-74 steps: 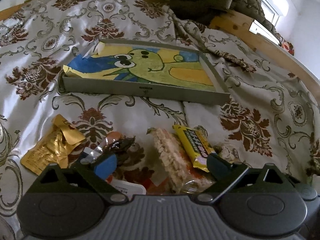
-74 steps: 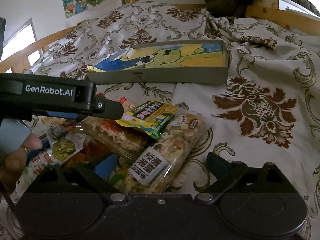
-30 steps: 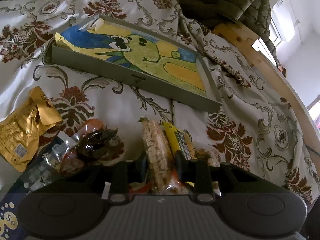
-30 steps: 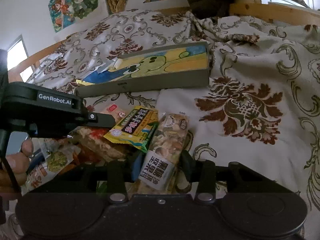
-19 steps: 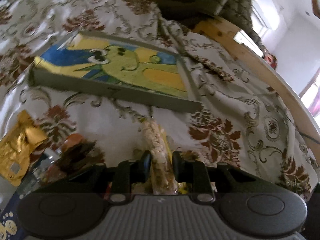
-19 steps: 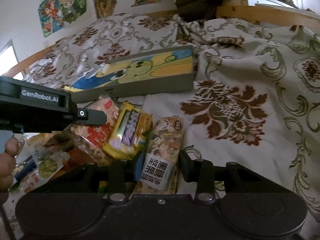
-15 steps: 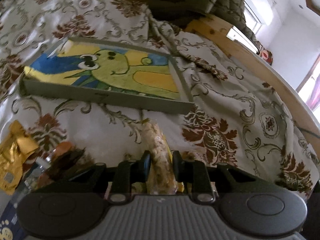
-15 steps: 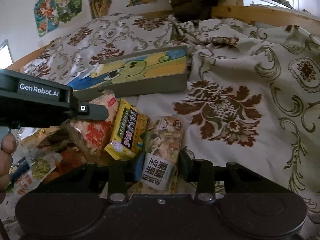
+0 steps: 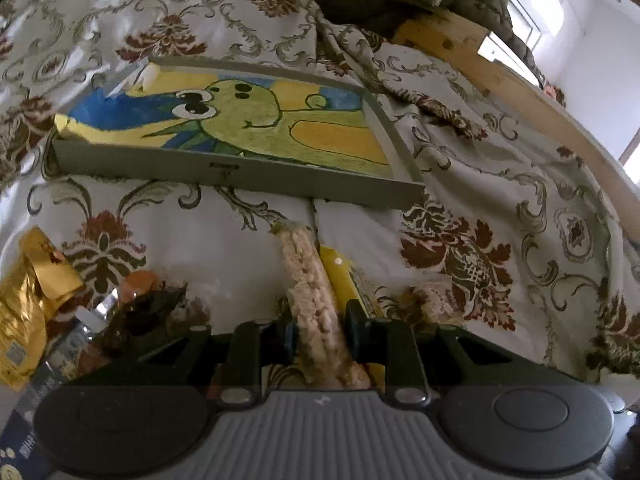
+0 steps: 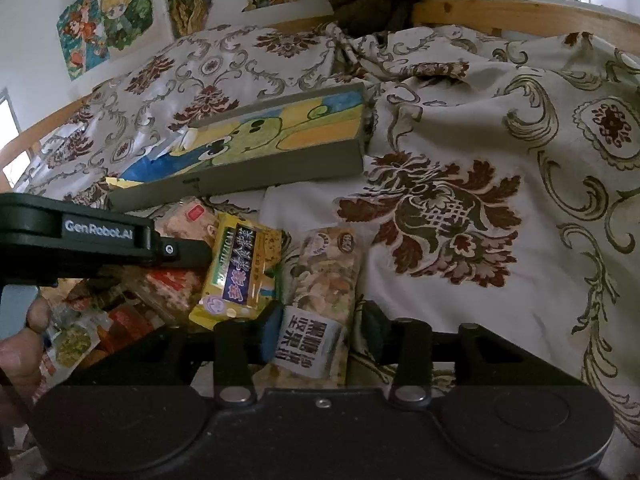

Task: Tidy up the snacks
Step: 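Close left gripper on the rice-cracker bar while right gripper closes on the nut bar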

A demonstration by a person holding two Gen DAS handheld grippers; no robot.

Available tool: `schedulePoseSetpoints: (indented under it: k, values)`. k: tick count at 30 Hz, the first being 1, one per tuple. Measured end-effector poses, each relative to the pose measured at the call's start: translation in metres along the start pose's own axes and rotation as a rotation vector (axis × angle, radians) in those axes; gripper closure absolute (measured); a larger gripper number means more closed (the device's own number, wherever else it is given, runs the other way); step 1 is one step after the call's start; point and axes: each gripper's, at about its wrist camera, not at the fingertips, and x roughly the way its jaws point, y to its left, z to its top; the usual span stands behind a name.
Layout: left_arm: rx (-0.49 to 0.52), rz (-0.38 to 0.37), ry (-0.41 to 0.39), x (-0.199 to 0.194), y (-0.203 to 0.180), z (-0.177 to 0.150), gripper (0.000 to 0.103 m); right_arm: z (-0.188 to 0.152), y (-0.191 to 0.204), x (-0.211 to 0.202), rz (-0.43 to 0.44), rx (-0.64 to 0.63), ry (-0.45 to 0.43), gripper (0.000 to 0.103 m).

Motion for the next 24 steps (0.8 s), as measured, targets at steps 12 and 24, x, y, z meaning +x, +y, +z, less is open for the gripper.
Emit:
schedulePoseSetpoints:
  k: [12, 24]
  values:
    - [-0.008, 0.005, 0.020, -0.010, 0.001, -0.003, 0.079, 0.002, 0.002, 0.006, 0.011, -0.032, 0.012, 0.061]
    - [-0.163, -0.011, 0.069, -0.057, 0.023, -0.015, 0.080, 0.003, 0.015, -0.023, 0.029, -0.096, -0.078, 0.065]
